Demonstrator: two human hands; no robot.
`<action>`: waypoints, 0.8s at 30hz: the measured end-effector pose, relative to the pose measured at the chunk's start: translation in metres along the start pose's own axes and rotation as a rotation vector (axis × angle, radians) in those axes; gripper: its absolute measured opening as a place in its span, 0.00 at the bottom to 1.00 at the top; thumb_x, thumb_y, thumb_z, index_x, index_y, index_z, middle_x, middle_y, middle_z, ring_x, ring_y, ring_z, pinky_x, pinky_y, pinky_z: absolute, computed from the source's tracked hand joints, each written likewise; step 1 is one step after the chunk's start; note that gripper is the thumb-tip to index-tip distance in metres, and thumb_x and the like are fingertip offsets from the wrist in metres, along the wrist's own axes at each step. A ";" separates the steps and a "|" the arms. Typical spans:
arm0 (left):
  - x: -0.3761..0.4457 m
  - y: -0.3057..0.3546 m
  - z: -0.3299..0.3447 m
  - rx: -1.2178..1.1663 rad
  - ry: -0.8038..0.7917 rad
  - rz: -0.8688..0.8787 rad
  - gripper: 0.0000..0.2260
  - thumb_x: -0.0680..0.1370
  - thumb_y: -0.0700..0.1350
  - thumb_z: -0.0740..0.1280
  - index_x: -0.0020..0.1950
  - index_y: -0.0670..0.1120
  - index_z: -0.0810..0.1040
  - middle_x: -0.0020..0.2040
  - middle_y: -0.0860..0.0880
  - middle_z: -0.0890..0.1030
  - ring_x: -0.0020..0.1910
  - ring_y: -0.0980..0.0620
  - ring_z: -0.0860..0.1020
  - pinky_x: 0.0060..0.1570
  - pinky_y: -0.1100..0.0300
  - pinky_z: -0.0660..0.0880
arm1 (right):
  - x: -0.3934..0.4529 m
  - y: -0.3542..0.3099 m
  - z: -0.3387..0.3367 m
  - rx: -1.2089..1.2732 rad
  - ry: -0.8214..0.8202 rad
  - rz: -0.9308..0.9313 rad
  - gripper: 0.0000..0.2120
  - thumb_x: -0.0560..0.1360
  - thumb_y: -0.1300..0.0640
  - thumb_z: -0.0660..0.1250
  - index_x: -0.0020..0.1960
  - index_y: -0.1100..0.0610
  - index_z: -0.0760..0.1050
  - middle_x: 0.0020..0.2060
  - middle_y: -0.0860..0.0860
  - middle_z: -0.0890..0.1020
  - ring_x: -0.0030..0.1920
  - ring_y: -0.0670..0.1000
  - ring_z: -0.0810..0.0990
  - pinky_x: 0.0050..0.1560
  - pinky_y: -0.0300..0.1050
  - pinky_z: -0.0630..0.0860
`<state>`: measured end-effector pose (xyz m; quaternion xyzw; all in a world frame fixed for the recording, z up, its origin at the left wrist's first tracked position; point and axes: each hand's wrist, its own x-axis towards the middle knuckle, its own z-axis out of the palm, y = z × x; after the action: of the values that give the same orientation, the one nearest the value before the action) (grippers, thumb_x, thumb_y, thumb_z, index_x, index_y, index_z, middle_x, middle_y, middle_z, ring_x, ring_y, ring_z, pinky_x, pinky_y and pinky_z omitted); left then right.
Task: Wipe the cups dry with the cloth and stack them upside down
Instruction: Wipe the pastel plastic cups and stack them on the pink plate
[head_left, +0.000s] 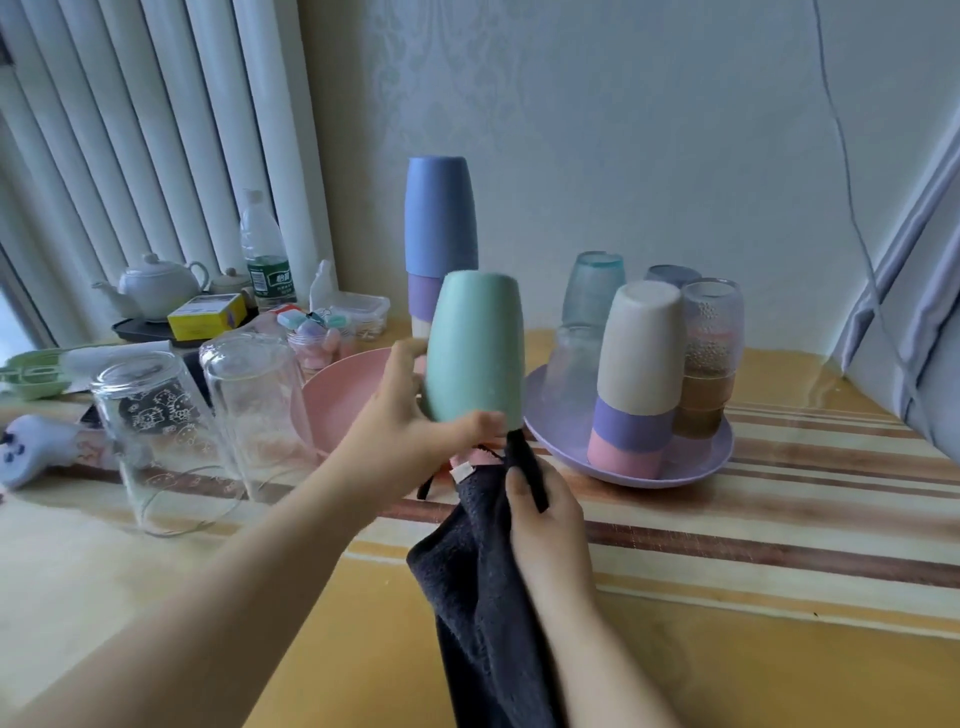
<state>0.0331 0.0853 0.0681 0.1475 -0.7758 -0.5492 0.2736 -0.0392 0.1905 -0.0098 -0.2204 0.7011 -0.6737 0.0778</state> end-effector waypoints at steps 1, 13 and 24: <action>-0.010 -0.011 -0.004 -0.032 0.004 -0.030 0.32 0.57 0.54 0.77 0.58 0.57 0.68 0.51 0.44 0.81 0.44 0.49 0.83 0.41 0.53 0.82 | -0.001 -0.002 0.000 0.026 0.008 0.003 0.10 0.79 0.61 0.59 0.53 0.48 0.73 0.45 0.38 0.77 0.51 0.43 0.75 0.44 0.20 0.67; -0.053 -0.054 0.006 0.161 0.051 0.078 0.24 0.59 0.59 0.71 0.53 0.63 0.70 0.47 0.71 0.79 0.43 0.69 0.78 0.37 0.75 0.69 | -0.031 -0.020 0.016 -0.026 -0.084 -0.240 0.24 0.74 0.39 0.52 0.68 0.35 0.48 0.70 0.31 0.52 0.68 0.26 0.50 0.63 0.19 0.50; -0.059 -0.057 0.004 -0.153 -0.289 -0.007 0.29 0.63 0.53 0.77 0.63 0.54 0.75 0.56 0.52 0.84 0.56 0.52 0.81 0.57 0.50 0.77 | -0.015 -0.037 -0.015 0.172 0.099 -0.067 0.15 0.80 0.53 0.50 0.65 0.48 0.64 0.60 0.33 0.68 0.54 0.21 0.67 0.56 0.18 0.61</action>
<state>0.0746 0.0992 -0.0015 0.0483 -0.7623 -0.6233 0.1676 -0.0242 0.2108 0.0245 -0.2027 0.6357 -0.7438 0.0392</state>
